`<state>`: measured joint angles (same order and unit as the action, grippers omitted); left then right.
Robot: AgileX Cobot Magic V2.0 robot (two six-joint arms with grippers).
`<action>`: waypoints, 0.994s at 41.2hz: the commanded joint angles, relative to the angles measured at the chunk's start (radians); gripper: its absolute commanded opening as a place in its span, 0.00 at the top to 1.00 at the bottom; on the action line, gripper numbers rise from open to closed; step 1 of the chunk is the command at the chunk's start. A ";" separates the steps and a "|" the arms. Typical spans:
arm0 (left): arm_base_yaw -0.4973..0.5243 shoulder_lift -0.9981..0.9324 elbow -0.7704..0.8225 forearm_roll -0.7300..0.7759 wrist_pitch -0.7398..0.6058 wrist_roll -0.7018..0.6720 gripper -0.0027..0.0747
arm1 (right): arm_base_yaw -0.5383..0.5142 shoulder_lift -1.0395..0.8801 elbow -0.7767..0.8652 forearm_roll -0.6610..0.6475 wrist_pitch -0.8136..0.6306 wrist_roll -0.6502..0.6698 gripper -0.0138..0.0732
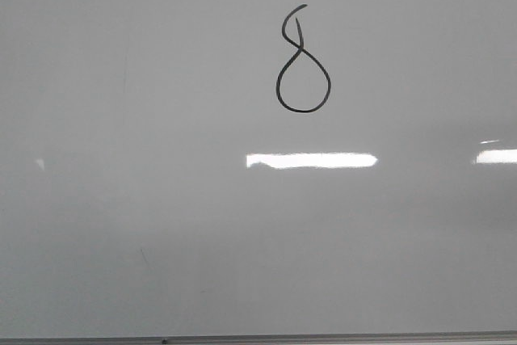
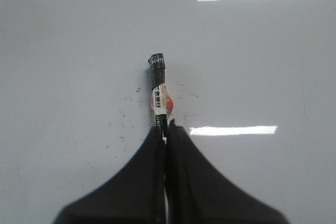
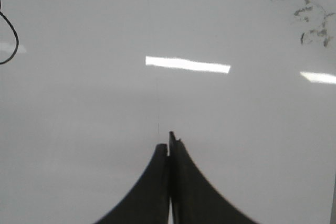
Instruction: Write number 8 on whiteboard
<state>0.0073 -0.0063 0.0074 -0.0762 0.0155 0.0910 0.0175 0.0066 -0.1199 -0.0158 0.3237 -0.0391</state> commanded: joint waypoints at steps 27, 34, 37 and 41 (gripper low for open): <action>-0.003 -0.013 0.013 -0.005 -0.082 -0.008 0.99 | -0.024 -0.035 0.144 0.098 -0.324 0.001 0.92; -0.003 -0.013 0.013 -0.005 -0.082 -0.008 0.99 | -0.024 -0.035 0.144 0.098 -0.324 0.001 0.92; -0.003 -0.013 0.013 -0.005 -0.082 -0.008 0.99 | -0.024 -0.035 0.144 0.098 -0.324 0.001 0.92; -0.003 -0.013 0.013 -0.005 -0.082 -0.008 0.99 | -0.024 -0.035 0.144 0.098 -0.324 0.001 0.92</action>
<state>0.0073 -0.0063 0.0074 -0.0762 0.0155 0.0910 -0.0027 -0.0099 0.0266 0.0755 0.0874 -0.0391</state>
